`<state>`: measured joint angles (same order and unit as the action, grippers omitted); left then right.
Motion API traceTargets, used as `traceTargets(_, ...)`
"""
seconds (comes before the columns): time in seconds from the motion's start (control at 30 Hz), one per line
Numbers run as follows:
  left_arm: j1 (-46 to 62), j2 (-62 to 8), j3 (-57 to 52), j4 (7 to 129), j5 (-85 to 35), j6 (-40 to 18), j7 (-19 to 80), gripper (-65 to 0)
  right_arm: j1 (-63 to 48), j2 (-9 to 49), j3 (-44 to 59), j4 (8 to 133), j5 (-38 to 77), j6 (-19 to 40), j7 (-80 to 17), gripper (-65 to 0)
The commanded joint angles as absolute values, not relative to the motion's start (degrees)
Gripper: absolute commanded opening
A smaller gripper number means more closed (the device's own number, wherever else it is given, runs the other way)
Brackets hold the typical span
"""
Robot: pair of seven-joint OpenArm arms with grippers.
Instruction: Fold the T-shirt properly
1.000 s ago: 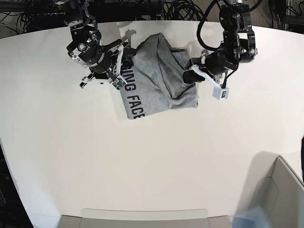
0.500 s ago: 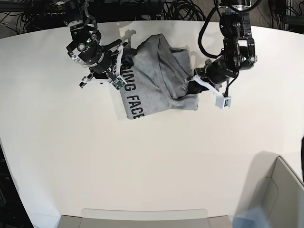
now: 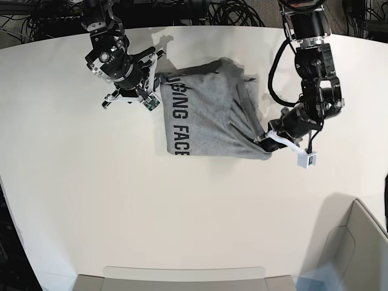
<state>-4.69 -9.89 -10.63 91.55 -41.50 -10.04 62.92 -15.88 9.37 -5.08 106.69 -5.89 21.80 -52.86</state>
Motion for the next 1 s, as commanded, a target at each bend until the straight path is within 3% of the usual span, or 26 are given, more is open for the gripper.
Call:
traceTargets(0.0,-6.4,-10.4,-10.8,91.1,-41.9,-10.1,62.5,-65.0,-15.6,9.5,-5.0,107.6,-5.5,21.6,-52.2,-55.5)
traceTargets(0.17,-6.6,-10.4,-10.7,90.6,-42.0,-10.0,66.0,-65.0,-15.5,9.4,-5.0,107.9,-5.5,21.6,-52.1,-55.5)
traceTargets(0.3,-6.1,-11.1,-11.1,94.3,-42.0,-10.0,69.4,-49.2,-15.2,9.3,-5.0,108.1,-5.1,21.6,-51.9,-55.5)
traceTargets(0.37,-4.4,-12.2,-11.1,96.7,-42.0,-10.0,69.5,-45.9,-15.1,9.3,-4.9,108.3,-5.1,21.6,-51.9,-55.5)
traceTargets(0.7,6.7,-14.9,-13.7,108.2,-43.6,-10.4,70.4,-45.7,-10.7,7.5,-5.1,111.3,-5.1,21.6,-52.2,-55.5)
traceTargets(0.97,15.8,-15.3,-10.7,108.6,-52.4,-10.5,70.7,-45.7,-3.6,4.6,-4.8,103.1,-5.1,21.5,-52.3,-55.5)
